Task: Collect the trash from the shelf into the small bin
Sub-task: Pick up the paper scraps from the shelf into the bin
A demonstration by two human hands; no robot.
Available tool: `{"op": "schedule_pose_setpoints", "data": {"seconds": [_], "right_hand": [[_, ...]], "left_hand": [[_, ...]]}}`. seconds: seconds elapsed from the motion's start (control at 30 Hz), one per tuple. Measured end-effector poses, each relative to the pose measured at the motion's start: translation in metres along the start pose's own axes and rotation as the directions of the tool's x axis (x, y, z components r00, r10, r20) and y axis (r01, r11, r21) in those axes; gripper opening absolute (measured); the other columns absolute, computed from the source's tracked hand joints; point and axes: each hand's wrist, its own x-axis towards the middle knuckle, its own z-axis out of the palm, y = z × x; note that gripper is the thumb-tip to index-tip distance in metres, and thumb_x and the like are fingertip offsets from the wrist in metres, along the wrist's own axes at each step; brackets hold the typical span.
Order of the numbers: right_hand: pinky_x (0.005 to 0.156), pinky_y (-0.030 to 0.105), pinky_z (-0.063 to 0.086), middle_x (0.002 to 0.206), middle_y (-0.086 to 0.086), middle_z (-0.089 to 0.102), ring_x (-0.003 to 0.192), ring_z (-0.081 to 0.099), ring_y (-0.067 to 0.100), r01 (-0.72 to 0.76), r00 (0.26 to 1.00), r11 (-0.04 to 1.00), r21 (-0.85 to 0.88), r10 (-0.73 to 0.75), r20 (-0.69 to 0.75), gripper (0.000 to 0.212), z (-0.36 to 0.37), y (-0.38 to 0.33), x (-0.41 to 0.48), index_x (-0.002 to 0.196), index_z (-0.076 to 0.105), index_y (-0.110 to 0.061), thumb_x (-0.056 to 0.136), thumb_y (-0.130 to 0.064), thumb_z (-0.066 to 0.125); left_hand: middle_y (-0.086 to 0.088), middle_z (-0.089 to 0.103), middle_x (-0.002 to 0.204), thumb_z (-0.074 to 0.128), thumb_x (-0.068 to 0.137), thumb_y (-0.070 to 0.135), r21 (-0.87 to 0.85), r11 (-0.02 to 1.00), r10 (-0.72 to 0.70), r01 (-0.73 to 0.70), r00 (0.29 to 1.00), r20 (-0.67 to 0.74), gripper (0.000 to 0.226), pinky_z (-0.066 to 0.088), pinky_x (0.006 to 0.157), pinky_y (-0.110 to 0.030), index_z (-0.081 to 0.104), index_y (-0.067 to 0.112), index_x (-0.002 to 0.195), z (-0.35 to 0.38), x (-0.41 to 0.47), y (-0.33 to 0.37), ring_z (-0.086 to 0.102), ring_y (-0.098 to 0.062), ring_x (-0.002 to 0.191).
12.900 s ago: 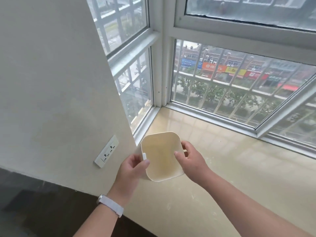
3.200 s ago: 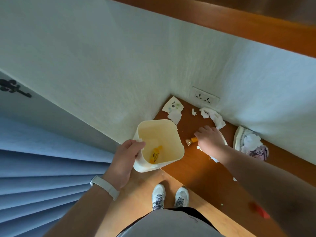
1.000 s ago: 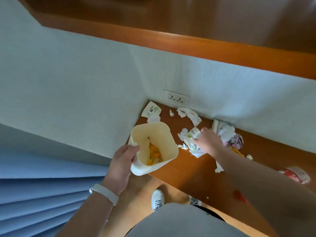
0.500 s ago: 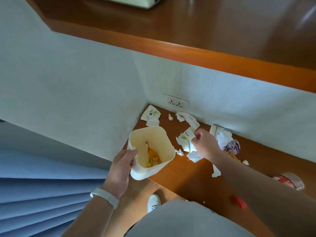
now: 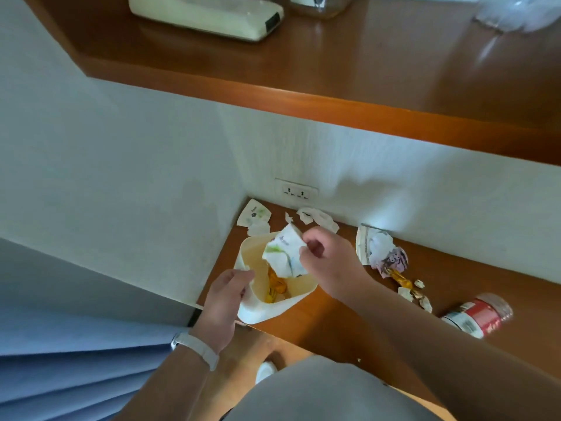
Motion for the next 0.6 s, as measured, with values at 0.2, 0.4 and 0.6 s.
{"op": "schedule_pose_setpoints", "data": {"seconds": [0.2, 0.4, 0.6], "right_hand": [[0.067, 0.016, 0.044, 0.087, -0.016, 0.059, 0.079, 0.057, 0.002, -0.002, 0.996, 0.996, -0.089, 0.010, 0.094, 0.013, 0.022, 0.006, -0.007, 0.107, 0.063, -0.024, 0.095, -0.024, 0.058], [0.076, 0.019, 0.049, 0.093, -0.017, 0.062, 0.086, 0.059, 0.001, 0.061, 0.995, 0.993, -0.098, -0.052, 0.090, 0.013, 0.001, 0.018, -0.003, 0.107, 0.065, -0.024, 0.095, -0.025, 0.060], [0.083, 0.034, 0.054, 0.102, -0.010, 0.064, 0.090, 0.061, 0.009, -0.217, 0.973, 0.957, -0.195, 0.195, -0.125, 0.020, -0.047, 0.090, 0.015, 0.111, 0.061, -0.026, 0.093, -0.029, 0.054]], "left_hand": [[-0.006, 0.064, 0.084, 0.064, 0.094, 0.025, 0.013, 1.000, -0.003, 0.003, 0.999, 0.052, 0.012, 0.047, 0.078, -0.032, 0.063, 0.014, 0.089, -0.002, 0.006, 0.000, 0.061, -0.024, 0.087], [-0.015, 0.069, 0.107, 0.066, 0.092, 0.032, 0.047, 0.998, -0.032, 0.029, 0.998, 0.056, 0.018, 0.052, 0.095, -0.041, 0.066, 0.016, 0.101, 0.009, 0.009, 0.004, 0.065, -0.031, 0.105], [-0.009, 0.070, 0.097, 0.064, 0.095, 0.027, 0.021, 1.000, -0.008, 0.006, 0.994, 0.109, 0.013, 0.050, 0.077, -0.028, 0.064, 0.015, 0.099, 0.028, 0.007, 0.014, 0.065, -0.024, 0.095]]}}
